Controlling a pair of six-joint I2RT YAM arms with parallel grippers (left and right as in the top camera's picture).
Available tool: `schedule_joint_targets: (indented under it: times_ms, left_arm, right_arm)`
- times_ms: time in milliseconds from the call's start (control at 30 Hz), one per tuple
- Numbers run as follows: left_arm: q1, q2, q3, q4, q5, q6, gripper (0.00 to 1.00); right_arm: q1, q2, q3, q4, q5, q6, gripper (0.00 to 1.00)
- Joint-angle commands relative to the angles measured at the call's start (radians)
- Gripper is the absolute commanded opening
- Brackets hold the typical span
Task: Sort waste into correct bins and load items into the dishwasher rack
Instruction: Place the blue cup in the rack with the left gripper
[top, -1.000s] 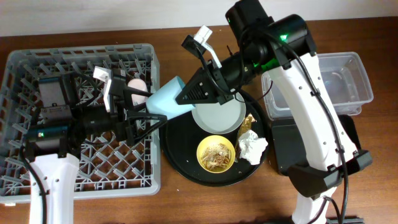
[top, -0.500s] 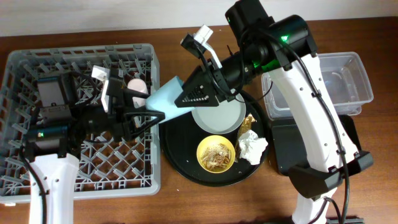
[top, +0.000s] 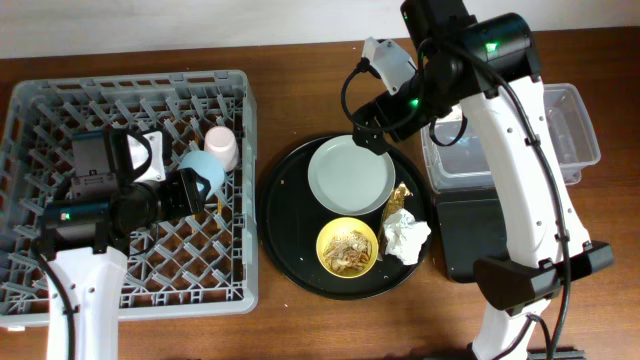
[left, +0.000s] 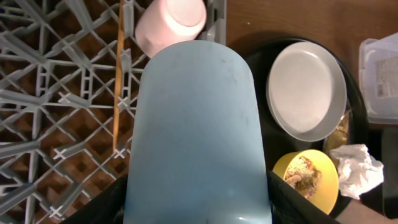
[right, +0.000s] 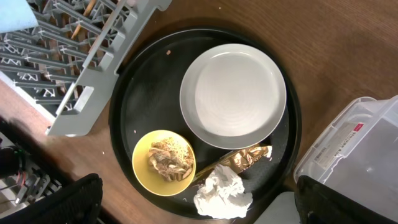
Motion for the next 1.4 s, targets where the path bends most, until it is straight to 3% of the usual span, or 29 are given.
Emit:
schedule_joint_targets:
  times_ms: [0, 367, 433, 533, 567, 633, 767, 800, 833, 867, 900, 1000, 1067, 1367]
  left_arm:
    - [0.002, 0.013, 0.004, -0.01, -0.025, -0.05, 0.39]
    - [0.002, 0.258, 0.003, 0.056, -0.022, -0.053, 0.4]
    - [0.002, 0.28, 0.003, 0.074, -0.021, -0.053, 0.5]
    - [0.002, 0.283, 0.003, 0.093, -0.021, -0.053, 0.52]
    - [0.002, 0.283, 0.003, 0.094, -0.021, -0.053, 0.63]
    - [0.002, 0.283, 0.003, 0.093, -0.021, -0.053, 0.96]
    - [0.002, 0.275, 0.013, 0.092, -0.021, -0.053, 0.99]
    - [0.002, 0.262, 0.032, 0.082, -0.02, -0.053, 0.97]
    - [0.002, 0.237, 0.058, 0.064, -0.02, -0.053, 0.84]
    - [0.002, 0.215, 0.072, 0.053, -0.021, -0.053, 0.65]
    - [0.002, 0.168, 0.081, 0.025, -0.059, -0.074, 0.02]
    - [0.002, 0.145, 0.067, -0.132, -0.22, -0.143, 0.0]
    - [0.002, 0.148, 0.022, -0.142, -0.294, -0.184, 0.0]
    - [-0.046, 0.157, -0.192, 0.163, -0.158, -0.183, 0.01]
  right_arm:
    - [-0.003, -0.019, 0.013, -0.005, 0.024, 0.009, 0.99]
    - [-0.003, -0.019, 0.013, -0.005, 0.024, 0.009, 0.99]
    - [-0.003, -0.019, 0.013, -0.005, 0.024, 0.009, 0.99]
    - [-0.003, -0.019, 0.013, -0.005, 0.024, 0.009, 0.99]
    - [-0.003, -0.019, 0.013, -0.005, 0.024, 0.009, 0.99]
    - [-0.003, -0.019, 0.013, -0.005, 0.024, 0.008, 0.99]
    - [-0.003, -0.019, 0.013, -0.005, 0.024, 0.009, 0.99]
    - [-0.003, -0.019, 0.013, -0.005, 0.024, 0.009, 0.99]
    - [-0.003, -0.019, 0.013, -0.005, 0.024, 0.009, 0.99]
    - [-0.003, -0.019, 0.013, -0.005, 0.024, 0.009, 0.99]
    - [-0.003, -0.019, 0.013, -0.005, 0.024, 0.009, 0.99]
    - [-0.003, -0.019, 0.013, -0.005, 0.024, 0.009, 0.99]
    - [-0.003, -0.019, 0.013, -0.005, 0.024, 0.009, 0.99]
    - [-0.003, -0.019, 0.013, -0.005, 0.024, 0.009, 0.99]
